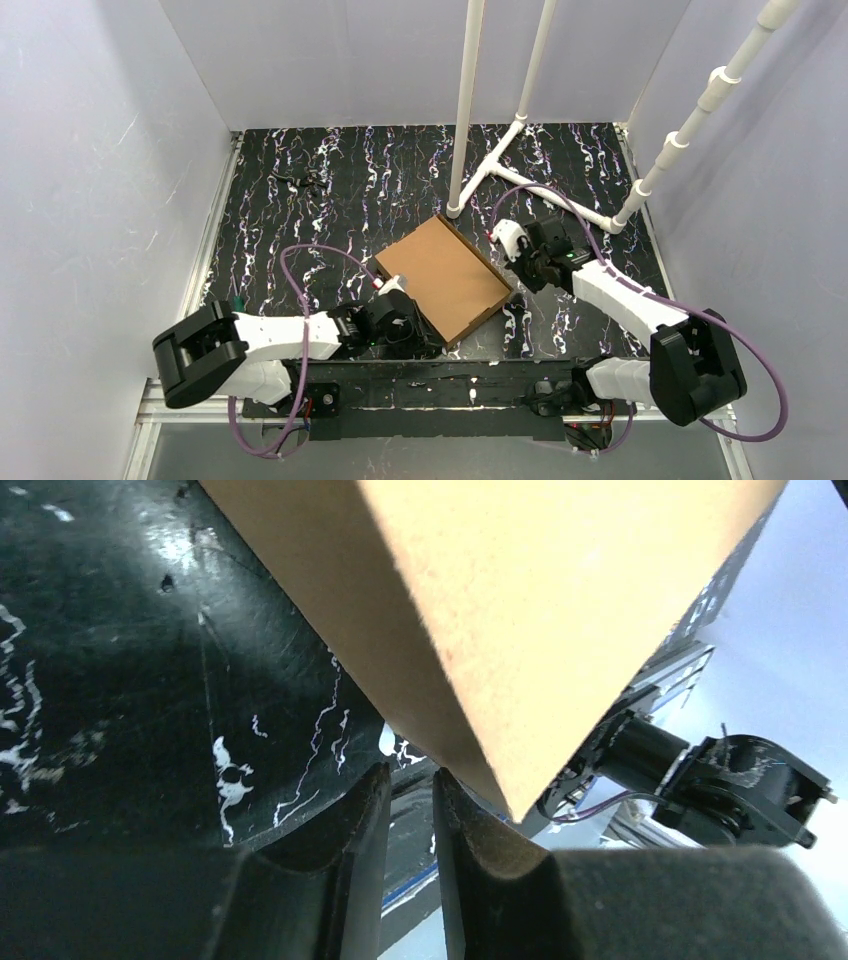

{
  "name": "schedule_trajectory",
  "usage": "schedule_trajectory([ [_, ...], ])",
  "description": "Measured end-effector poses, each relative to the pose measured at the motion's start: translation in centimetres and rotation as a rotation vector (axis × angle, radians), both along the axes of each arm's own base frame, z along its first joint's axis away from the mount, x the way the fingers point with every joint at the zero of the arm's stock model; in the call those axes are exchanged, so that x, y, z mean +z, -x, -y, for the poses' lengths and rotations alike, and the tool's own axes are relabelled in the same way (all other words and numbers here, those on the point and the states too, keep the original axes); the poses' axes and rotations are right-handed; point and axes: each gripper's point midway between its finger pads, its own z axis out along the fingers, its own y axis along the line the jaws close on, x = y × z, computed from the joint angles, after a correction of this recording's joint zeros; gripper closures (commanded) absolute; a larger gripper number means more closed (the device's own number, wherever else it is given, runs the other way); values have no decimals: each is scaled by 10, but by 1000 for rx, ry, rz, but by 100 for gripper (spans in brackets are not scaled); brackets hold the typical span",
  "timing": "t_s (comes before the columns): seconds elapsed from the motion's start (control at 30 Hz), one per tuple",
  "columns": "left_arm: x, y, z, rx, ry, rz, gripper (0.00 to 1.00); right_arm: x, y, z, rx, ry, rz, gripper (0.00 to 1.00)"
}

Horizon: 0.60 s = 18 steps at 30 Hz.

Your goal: Fold the paper box

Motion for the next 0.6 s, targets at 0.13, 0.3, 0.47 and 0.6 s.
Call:
schedule_trajectory([
  [0.13,8,0,-7,30,46,16,78,6,-11,16,-65,5,32,99],
  [0.3,8,1,-8,42,56,13,79,5,-7,10,-40,-17,17,99],
  [0.47,4,0,-1,30,37,4,79,5,18,-30,133,-50,-4,99],
  [0.6,-11,13,-7,-8,-26,-40,78,20,26,-50,222,-76,18,99],
])
